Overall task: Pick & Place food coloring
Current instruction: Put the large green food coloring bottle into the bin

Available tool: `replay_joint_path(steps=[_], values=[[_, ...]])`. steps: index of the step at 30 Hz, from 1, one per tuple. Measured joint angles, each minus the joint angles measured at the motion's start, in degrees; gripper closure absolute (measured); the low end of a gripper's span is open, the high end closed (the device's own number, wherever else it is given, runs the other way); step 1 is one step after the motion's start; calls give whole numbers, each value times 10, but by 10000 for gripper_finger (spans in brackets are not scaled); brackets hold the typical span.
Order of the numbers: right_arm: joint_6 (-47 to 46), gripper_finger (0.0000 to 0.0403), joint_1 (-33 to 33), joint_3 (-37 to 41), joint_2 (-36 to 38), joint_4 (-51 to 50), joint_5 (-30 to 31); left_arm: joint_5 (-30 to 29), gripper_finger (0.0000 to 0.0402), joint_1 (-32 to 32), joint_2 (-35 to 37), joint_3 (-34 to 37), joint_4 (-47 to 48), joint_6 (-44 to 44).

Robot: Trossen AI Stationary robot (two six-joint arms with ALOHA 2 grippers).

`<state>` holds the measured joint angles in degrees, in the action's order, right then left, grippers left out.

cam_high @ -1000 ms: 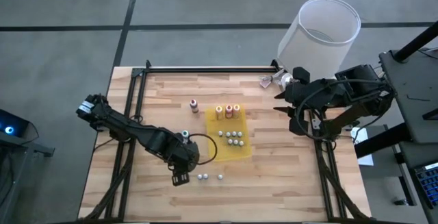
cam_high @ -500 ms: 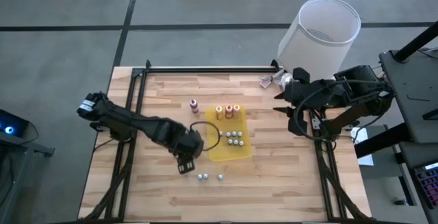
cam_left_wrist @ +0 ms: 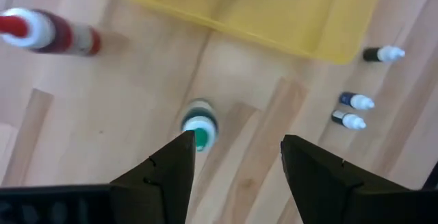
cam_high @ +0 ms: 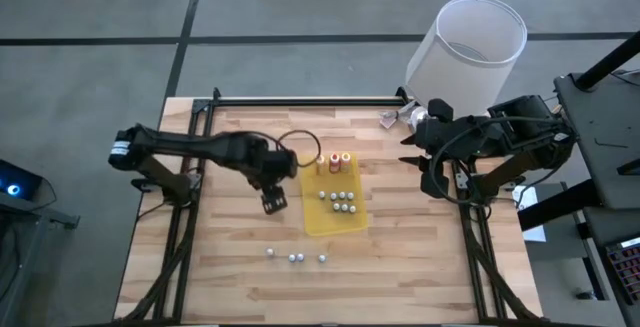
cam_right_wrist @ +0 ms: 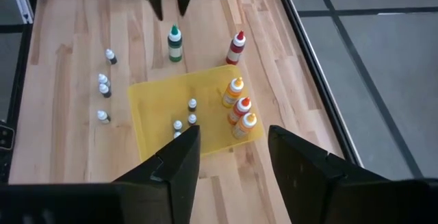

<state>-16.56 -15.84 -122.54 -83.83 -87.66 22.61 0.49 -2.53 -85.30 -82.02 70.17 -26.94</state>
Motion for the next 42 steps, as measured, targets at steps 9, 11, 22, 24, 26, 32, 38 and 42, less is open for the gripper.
replay_joint_path(steps=[9,11,22,24,26,32,38,42], values=[[0,236,0,0,0,0,-1,31,213,43,12,33,5,0],[0,236,0,0,0,-1,-1,34,213,43,7,42,3,8],[3,236,0,1,0,-4,-1,35,213,42,-10,104,-7,42],[5,236,0,1,0,-4,-1,36,213,42,-10,108,-21,44],[5,236,0,1,0,-4,-1,37,213,42,-10,113,-26,44],[7,236,0,1,0,-4,-1,37,213,42,-19,113,-43,53],[7,236,0,1,0,-4,0,37,213,42,-47,113,-47,64],[7,236,0,1,0,-4,0,37,213,42,-63,113,-52,69]])
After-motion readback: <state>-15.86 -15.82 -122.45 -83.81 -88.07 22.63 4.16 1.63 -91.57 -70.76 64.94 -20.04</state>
